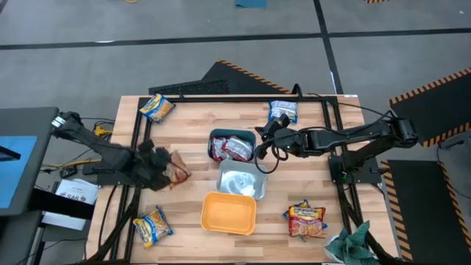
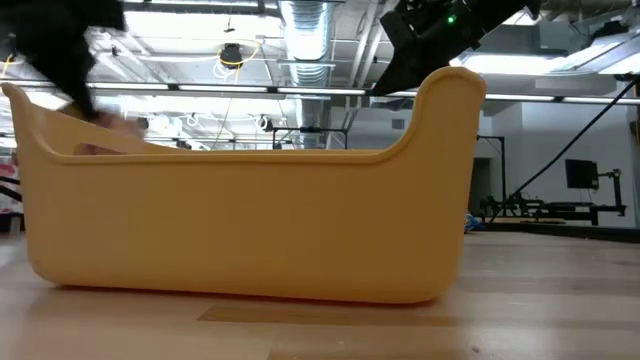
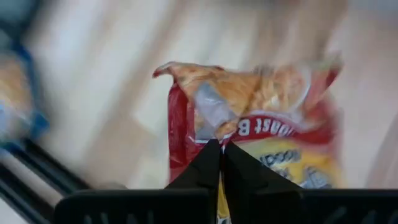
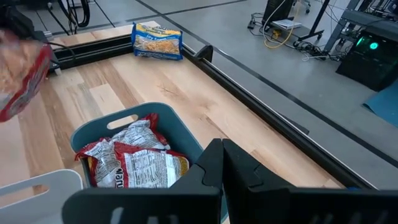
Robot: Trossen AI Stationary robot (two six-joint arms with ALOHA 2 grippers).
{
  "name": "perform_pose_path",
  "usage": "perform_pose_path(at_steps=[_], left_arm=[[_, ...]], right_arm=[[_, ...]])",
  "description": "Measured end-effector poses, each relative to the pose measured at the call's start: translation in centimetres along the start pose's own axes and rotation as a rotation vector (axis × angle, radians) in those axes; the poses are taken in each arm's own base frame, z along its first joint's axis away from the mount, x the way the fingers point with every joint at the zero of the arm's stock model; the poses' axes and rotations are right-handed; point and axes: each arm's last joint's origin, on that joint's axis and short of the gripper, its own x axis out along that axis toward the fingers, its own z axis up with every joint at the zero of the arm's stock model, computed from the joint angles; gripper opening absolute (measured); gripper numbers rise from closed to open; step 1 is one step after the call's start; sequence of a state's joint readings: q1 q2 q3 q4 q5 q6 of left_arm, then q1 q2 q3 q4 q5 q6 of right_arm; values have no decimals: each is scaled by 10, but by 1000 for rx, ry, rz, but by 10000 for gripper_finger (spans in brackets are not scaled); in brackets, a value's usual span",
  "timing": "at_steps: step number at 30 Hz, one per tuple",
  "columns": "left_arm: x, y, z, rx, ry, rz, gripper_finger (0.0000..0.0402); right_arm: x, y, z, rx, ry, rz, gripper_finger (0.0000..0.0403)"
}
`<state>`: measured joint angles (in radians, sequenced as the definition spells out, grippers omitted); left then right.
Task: Sort Maruchan noodles
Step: Put the left red noodle pack into the blue bin
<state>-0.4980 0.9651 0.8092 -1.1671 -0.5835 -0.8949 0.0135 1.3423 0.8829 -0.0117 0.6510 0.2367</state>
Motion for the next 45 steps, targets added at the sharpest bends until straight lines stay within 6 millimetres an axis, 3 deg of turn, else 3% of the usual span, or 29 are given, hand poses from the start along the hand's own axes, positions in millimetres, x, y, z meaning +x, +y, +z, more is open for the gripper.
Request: perform_pose_path(at_steps=[4, 7, 10, 15, 22, 27, 34, 41, 45], left_arm=[[-23, 10, 34, 41, -165, 38, 1], [-24, 13, 59, 122, -235, 70, 1], [-15, 16, 85, 216, -296, 81, 1], [8, 20, 125, 383, -408, -79, 0], [42, 34, 152, 476, -453, -83, 0], [41, 42, 140, 454, -340, -98, 0], [39, 53, 112, 232, -176, -91, 15], [82, 69, 67, -143, 43, -16, 105], [94, 75, 55, -212, 108, 24, 155]], right_arm=[[0, 0, 0, 3, -4, 1, 21], [0, 0, 1, 3, -4, 1, 21], [0, 0, 1, 3, -4, 1, 21], [0, 0, 0, 3, -4, 1, 21], [0, 0, 0, 2, -4, 1, 21], [0, 0, 0, -4, 3, -1, 21], [-1, 1, -1, -5, 2, 6, 21], [-3, 5, -1, -9, 1, 19, 21], [-3, 4, -1, -8, 1, 17, 21]])
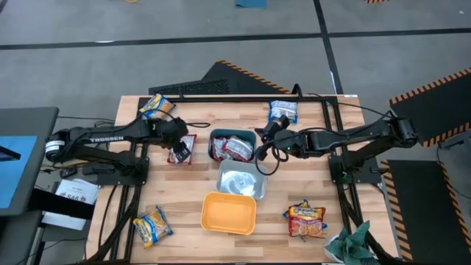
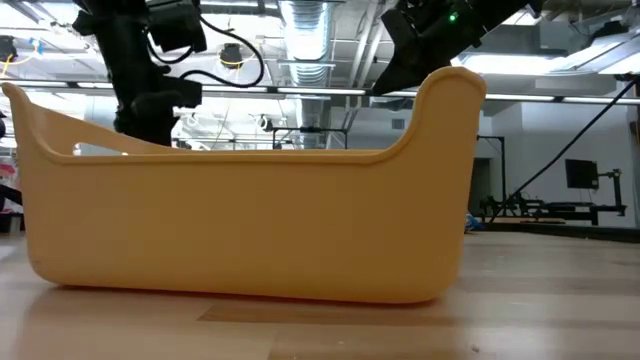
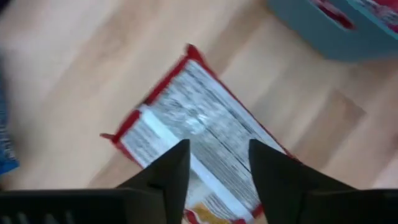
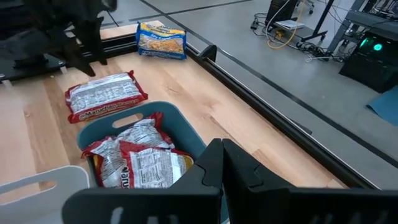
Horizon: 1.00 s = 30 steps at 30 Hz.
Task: Sort Maruchan noodles
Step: Put the left red noodle pack into the blue bin
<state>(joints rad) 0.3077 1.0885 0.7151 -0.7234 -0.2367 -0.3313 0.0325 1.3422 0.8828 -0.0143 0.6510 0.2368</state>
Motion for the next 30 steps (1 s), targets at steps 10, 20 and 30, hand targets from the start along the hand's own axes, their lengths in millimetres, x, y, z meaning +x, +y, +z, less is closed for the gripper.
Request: perform_pose_path(at_steps=[10, 20, 30], left_arm=[[14, 3, -9, -168, -76, 79, 200], [43, 13, -32, -284, -112, 103, 199], [60, 21, -45, -360, -152, 72, 197]], right_arm=[[0, 0, 0, 1, 0, 1, 21], [0, 0, 0, 0, 0, 1, 21], [0, 0, 0, 8, 0, 0, 21]])
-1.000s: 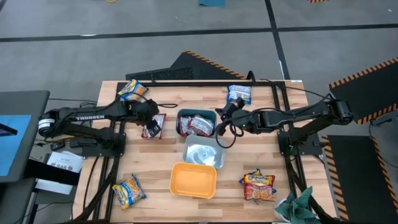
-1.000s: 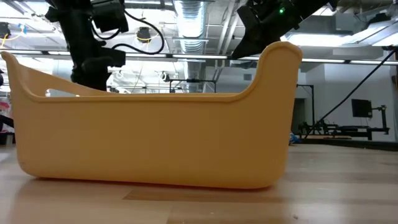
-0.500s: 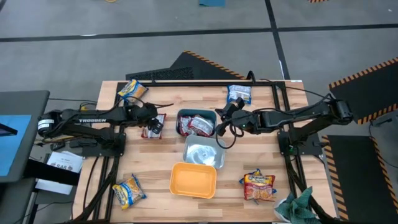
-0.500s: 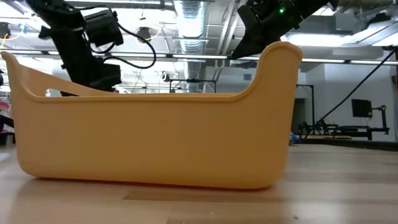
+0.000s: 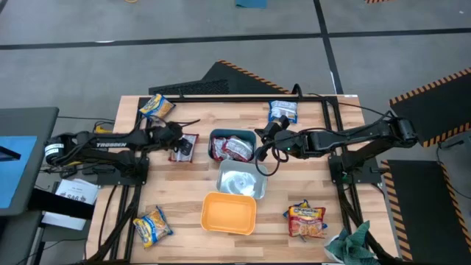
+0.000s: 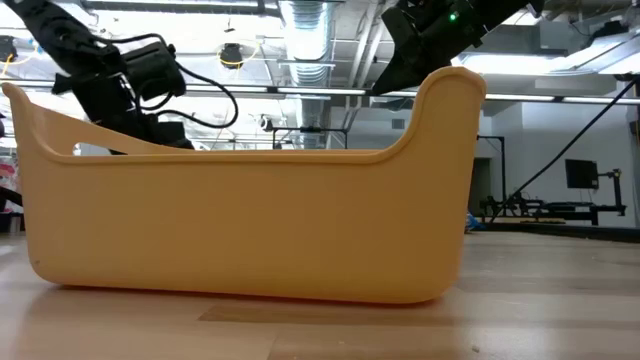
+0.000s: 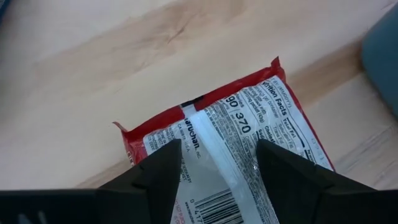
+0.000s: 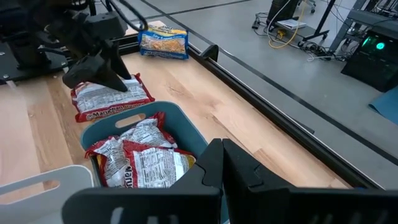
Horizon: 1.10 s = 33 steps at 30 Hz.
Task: Sort Maruchan noodles
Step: Put the left red noodle pack into the blue bin
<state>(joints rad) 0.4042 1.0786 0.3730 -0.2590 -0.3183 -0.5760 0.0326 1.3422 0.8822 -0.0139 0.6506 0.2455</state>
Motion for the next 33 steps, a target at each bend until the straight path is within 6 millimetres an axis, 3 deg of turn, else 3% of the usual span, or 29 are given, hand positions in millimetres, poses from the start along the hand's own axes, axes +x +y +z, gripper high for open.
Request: perform_pose_path(at_steps=[4, 8, 10, 14, 26, 29, 33], left_arm=[[3, 4, -6, 32, 0, 27, 159], [3, 5, -7, 110, -5, 44, 42], [1, 5, -5, 166, -18, 41, 15], [-18, 4, 8, 246, -52, 48, 2], [-110, -10, 71, 275, -371, -139, 0], [-121, -24, 81, 291, -417, -204, 0], [-116, -51, 84, 339, -435, -283, 0]], right_arm=[[0, 0, 0, 0, 0, 0, 21], [0, 0, 0, 1, 0, 0, 21], [0, 0, 0, 1, 0, 0, 21], [0, 0, 0, 0, 1, 0, 21], [0, 0, 0, 0, 1, 0, 21], [0, 0, 0, 0, 1, 0, 21], [0, 0, 0, -1, 1, 0, 21]])
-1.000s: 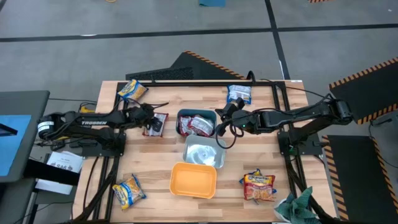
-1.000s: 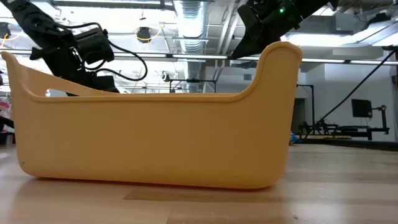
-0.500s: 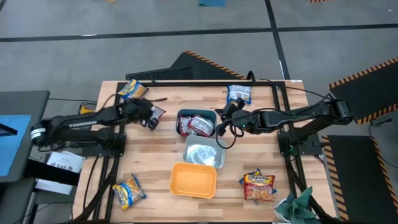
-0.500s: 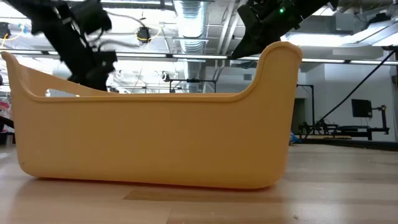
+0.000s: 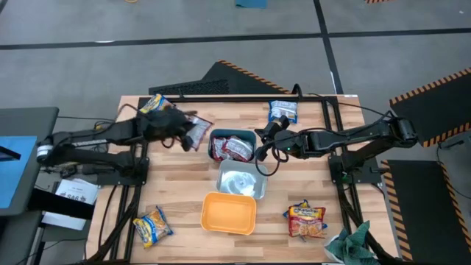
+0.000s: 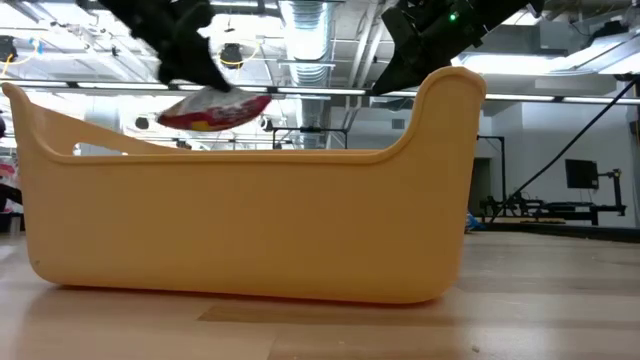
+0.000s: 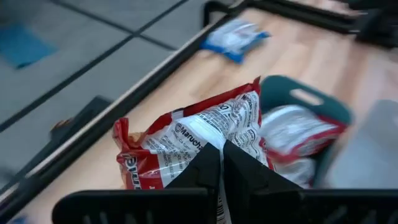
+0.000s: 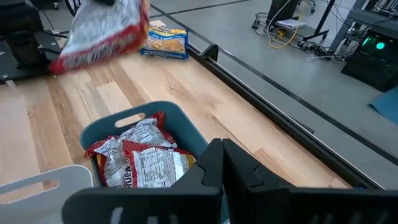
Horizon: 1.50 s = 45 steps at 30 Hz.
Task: Sort Maruchan noodles
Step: Put the left red noodle pack into the blue bin, then put the top right blue noodle pack into the gray bin
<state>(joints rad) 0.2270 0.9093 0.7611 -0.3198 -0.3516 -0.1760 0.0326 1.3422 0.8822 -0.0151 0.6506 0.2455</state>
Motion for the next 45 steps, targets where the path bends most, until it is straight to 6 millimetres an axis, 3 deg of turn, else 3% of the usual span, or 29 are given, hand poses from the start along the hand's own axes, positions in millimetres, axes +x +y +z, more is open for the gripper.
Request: perform_pose_path(at_steps=[10, 22, 30, 39, 42, 45], left_arm=[[62, -62, 12, 129, 16, -119, 0], [101, -75, -8, 74, 130, -21, 0], [109, -72, -7, 62, 102, 7, 15], [109, -66, -5, 63, 129, -74, 111], [98, -64, 5, 106, 154, -102, 139], [70, -58, 36, 152, 108, -135, 154]], right_arm=[[0, 0, -1, -5, 6, -1, 21], [0, 0, -2, -16, 17, -4, 21], [0, 0, -1, -13, 13, -3, 21], [0, 0, -1, -9, 11, -3, 21], [0, 0, -1, -10, 11, -3, 21], [0, 0, -1, -17, 12, -2, 21]])
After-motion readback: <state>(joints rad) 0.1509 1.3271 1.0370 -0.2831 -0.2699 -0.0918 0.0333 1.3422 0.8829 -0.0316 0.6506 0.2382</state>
